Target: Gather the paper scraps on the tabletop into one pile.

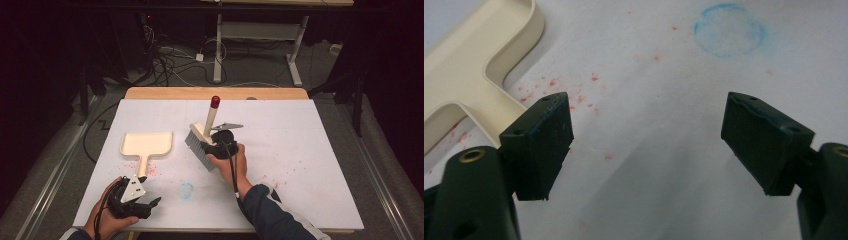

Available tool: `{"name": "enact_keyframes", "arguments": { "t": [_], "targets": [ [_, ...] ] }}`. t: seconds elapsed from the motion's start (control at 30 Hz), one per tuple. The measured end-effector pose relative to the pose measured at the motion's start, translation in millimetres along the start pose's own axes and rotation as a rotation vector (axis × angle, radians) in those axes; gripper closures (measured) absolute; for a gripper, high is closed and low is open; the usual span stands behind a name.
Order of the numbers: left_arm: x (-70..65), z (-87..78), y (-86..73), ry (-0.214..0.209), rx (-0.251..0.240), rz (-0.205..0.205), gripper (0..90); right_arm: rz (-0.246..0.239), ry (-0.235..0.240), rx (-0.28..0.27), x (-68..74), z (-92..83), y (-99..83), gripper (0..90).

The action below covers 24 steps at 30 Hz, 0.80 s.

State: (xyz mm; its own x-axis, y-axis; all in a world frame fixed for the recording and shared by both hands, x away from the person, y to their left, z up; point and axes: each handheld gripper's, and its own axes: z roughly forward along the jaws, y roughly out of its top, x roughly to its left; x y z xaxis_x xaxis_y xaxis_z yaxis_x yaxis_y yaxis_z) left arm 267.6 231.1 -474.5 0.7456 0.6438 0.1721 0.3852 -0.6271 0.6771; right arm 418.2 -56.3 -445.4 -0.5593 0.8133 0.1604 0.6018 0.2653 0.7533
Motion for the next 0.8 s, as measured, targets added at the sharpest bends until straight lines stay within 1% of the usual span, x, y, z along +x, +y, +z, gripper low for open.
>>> {"name": "enact_keyframes", "arguments": {
  "t": [0.03,0.1,0.13,0.23,0.33,0.43,0.47,0.57,0.6,0.67,0.73,0.8],
  "targets": [
    [-0.4,-0.1,0.2,0.000,0.001,0.003,19.8,0.006,-0.011,-0.002,-3.2,-4.7,-0.9,67.6],
    [-1.1,-0.1,0.5,0.001,0.002,0.004,19.8,-0.001,-0.053,-0.009,-10.4,-15.0,-4.1,67.7],
    [-1.3,0.1,0.7,0.001,0.003,0.005,19.8,0.004,-0.067,-0.011,-14.8,-19.7,-6.8,67.6],
    [-2.1,0.7,1.5,0.002,0.006,0.005,19.8,0.038,-0.069,-0.003,-28.2,-32.7,-15.4,67.5],
    [-3.0,0.6,2.2,0.002,0.005,0.003,19.8,0.041,-0.082,-0.010,-35.7,-44.7,-20.2,67.7],
    [-3.2,0.5,2.5,0.004,0.005,0.005,19.8,0.044,-0.078,-0.019,-39.3,-55.0,-20.6,67.8],
    [-3.1,0.7,2.6,0.004,0.005,0.004,19.8,0.047,-0.073,-0.028,-39.5,-58.3,-19.9,67.7],
    [-2.9,1.1,2.8,0.002,0.005,0.006,19.8,0.019,-0.070,-0.068,-36.4,-65.3,-15.3,67.7],
    [-3.0,1.2,2.8,0.001,0.004,0.006,19.8,0.017,-0.061,-0.080,-34.3,-66.6,-13.4,67.7],
    [-3.0,1.2,2.8,0.001,0.004,0.006,19.8,0.021,-0.024,-0.095,-29.9,-66.1,-10.0,67.7],
    [-2.8,1.4,2.7,0.000,0.005,0.005,19.8,0.016,0.006,-0.100,-22.8,-61.6,-7.6,67.7],
    [-2.6,1.8,2.7,-0.001,0.005,0.003,19.8,0.015,0.044,-0.087,-13.5,-54.5,-5.9,67.7]
  ]
}}
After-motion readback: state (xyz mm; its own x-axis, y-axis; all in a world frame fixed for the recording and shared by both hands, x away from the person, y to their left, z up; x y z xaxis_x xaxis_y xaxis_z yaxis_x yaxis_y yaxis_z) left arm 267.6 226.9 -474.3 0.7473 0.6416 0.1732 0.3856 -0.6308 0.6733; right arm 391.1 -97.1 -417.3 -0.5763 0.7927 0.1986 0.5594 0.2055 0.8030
